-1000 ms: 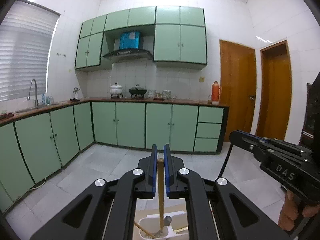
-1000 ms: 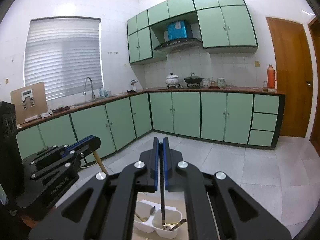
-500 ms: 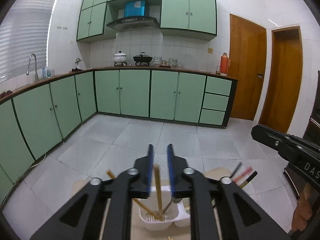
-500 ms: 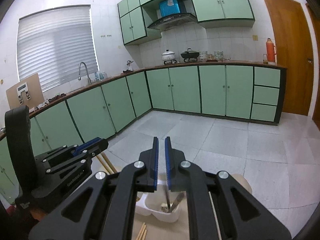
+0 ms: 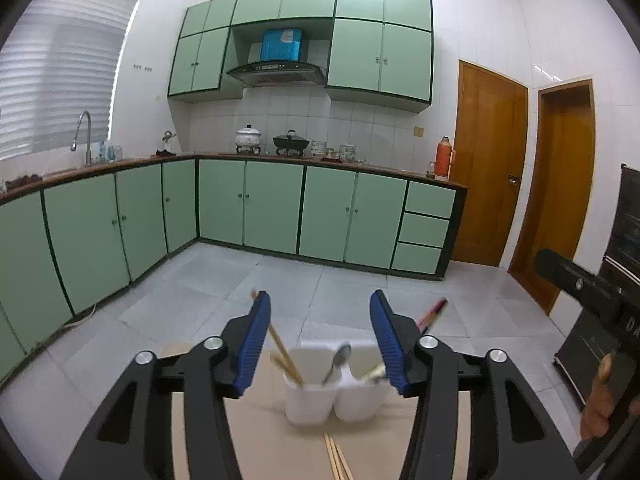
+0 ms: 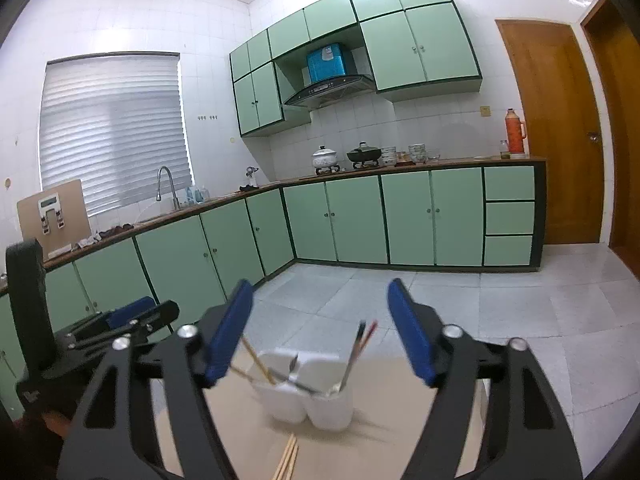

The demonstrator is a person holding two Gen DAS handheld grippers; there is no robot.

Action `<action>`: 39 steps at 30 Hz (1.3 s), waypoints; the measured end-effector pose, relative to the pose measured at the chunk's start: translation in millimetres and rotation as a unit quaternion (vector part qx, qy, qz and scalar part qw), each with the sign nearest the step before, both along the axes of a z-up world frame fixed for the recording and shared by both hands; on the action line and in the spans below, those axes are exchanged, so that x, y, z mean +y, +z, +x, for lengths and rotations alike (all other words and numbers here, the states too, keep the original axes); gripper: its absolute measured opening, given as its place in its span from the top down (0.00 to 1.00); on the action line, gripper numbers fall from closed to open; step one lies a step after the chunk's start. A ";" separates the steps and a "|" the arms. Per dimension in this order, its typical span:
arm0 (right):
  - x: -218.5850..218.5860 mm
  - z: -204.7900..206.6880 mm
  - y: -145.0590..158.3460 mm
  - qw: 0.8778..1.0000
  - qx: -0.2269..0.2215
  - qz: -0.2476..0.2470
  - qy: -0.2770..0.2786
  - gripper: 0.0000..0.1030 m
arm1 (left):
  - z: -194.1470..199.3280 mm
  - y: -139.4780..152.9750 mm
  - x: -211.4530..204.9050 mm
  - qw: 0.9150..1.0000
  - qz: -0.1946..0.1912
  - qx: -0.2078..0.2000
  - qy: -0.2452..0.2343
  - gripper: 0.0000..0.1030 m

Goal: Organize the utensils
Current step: 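Move both open grippers back over the red chopsticks on the table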

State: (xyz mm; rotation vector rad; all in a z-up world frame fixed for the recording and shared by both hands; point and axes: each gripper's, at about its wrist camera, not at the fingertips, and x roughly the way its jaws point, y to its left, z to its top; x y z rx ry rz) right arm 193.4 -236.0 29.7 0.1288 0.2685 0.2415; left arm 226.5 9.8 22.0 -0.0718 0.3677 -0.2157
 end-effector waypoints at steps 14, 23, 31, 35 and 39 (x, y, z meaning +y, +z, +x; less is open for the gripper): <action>21.4 -78.6 -100.3 0.997 0.066 -0.012 -0.029 0.16 | -80.3 -99.8 4.9 0.996 0.032 0.082 0.007 0.40; 32.0 -105.1 -163.1 0.993 0.115 -0.023 -0.033 0.16 | -108.7 -145.3 6.0 0.993 0.051 0.103 0.002 0.40; 40.7 -117.4 -191.6 0.990 0.132 -0.032 -0.036 0.17 | -121.9 -174.0 9.4 0.992 0.045 0.121 0.006 0.40; 45.0 -119.8 -201.4 0.989 0.143 -0.038 -0.030 0.16 | -125.4 -185.8 7.0 0.990 0.052 0.135 0.005 0.40; 50.2 -123.4 -213.5 0.986 0.159 -0.045 -0.022 0.18 | -126.7 -199.1 10.6 0.986 0.056 0.157 0.007 0.40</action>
